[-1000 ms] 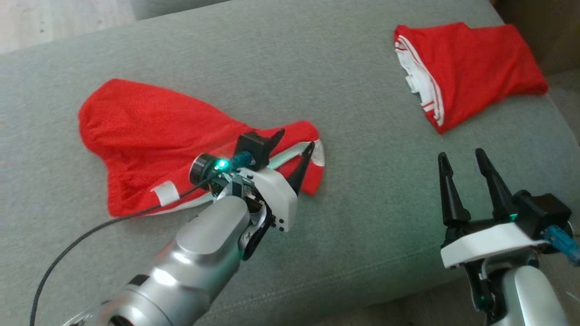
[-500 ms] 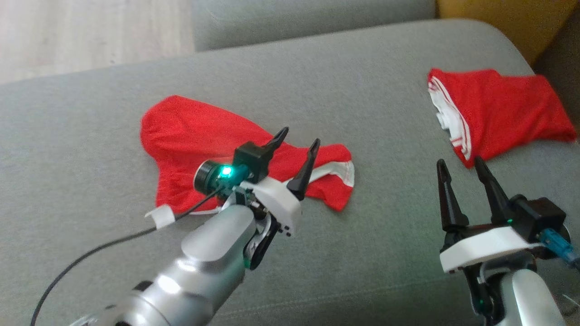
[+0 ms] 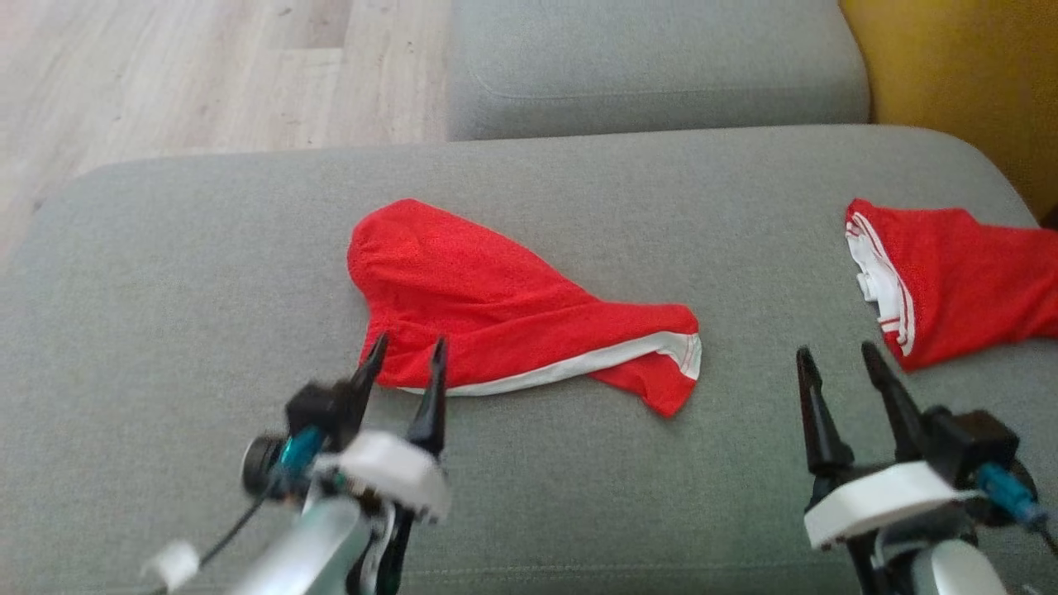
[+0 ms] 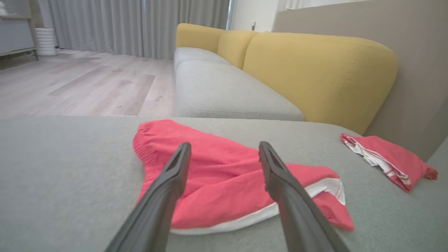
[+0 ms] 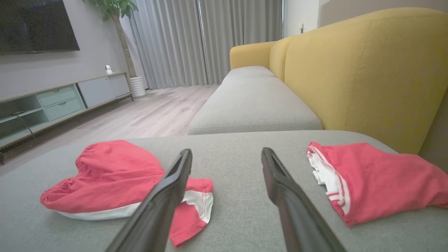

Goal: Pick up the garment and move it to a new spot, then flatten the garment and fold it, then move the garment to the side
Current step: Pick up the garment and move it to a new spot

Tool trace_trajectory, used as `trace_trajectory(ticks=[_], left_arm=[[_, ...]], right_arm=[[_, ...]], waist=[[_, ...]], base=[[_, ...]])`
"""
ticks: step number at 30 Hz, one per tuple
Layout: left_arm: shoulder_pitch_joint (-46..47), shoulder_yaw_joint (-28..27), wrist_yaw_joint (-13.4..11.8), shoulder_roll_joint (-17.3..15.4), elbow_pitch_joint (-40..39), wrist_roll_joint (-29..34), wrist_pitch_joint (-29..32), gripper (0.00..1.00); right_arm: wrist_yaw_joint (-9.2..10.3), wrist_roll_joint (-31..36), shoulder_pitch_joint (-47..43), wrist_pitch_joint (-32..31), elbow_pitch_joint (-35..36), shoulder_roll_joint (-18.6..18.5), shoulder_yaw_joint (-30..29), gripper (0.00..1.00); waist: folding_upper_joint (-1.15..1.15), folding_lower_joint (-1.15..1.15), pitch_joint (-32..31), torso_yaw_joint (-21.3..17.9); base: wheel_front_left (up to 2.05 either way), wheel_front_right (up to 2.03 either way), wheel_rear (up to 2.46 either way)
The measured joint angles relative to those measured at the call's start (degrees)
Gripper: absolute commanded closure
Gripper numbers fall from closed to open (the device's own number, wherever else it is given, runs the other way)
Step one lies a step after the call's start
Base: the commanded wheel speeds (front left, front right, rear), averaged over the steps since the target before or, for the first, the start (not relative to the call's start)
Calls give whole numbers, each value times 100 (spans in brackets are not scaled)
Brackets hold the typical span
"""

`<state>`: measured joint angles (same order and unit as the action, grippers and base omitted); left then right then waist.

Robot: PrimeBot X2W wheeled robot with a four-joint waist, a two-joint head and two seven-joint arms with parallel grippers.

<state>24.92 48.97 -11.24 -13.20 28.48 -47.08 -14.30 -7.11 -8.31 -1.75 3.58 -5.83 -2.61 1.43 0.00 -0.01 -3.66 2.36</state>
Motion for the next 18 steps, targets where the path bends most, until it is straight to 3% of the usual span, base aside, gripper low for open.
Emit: trace_trajectory(ticks=[8, 13, 18], left_arm=[[-1780, -928, -376, -436, -1235, 419, 1, 0], [-2389, -1314, -593, -538, -1764, 705, 0, 0], [-2681, -1458, -646, -548, -1989, 844, 0, 0]], right_arm=[[0, -27, -442, 205, -174, 2, 133, 0], [0, -78, -594, 276, -257, 3, 171, 0], [0, -78, -616, 307, -314, 3, 203, 0]], waist=[[0, 0, -203, 74], [0, 1, -281, 51], [0, 1, -333, 23]], base=[[0, 0, 0], [0, 0, 0], [0, 0, 0]])
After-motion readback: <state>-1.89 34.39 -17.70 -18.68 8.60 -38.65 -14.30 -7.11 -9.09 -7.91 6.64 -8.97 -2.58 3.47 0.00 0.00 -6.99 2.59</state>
